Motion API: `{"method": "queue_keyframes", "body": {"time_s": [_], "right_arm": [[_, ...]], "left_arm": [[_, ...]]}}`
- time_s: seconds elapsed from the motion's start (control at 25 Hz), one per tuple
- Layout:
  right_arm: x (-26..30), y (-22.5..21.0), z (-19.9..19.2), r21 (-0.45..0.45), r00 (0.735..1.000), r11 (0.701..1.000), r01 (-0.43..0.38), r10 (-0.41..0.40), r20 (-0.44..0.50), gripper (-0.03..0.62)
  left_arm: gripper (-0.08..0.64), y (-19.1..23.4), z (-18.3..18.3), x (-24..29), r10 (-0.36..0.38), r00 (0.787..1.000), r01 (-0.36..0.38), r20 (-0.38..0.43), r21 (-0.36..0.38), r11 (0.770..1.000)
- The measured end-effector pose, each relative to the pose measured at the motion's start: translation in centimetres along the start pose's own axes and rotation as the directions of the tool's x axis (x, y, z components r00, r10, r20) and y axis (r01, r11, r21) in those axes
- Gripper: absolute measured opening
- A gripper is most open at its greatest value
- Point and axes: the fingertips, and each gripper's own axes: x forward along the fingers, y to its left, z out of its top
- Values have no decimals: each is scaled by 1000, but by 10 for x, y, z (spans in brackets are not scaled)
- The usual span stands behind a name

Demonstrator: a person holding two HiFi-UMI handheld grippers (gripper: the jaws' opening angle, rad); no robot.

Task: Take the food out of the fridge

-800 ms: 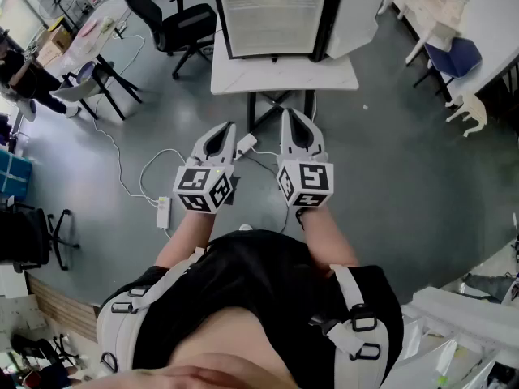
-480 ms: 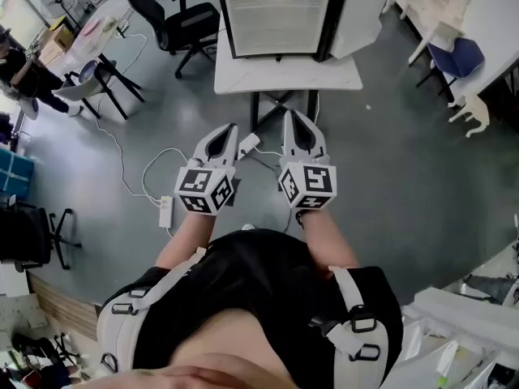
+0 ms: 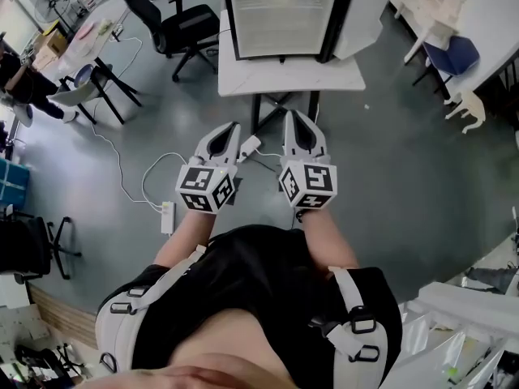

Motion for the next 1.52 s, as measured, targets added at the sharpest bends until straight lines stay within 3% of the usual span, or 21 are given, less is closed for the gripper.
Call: {"method": "queue_keyframes", "body": {"time_s": [0.52, 0.8, 1.52], "right_arm": [[18, 8, -13, -10, 998, 998, 55, -55, 0, 8], [53, -18, -20, -5, 999, 999, 48, -48, -4, 8], [253, -141, -14, 39, 997, 997, -74, 74, -18, 8]], "left_arm": [[2, 36, -3, 8, -30, 1000, 30, -4, -4, 1000], [2, 58, -1, 45, 8, 1000, -8, 6, -7, 1000], [2, 100, 35, 269, 66, 998, -66, 14, 20, 998]]}}
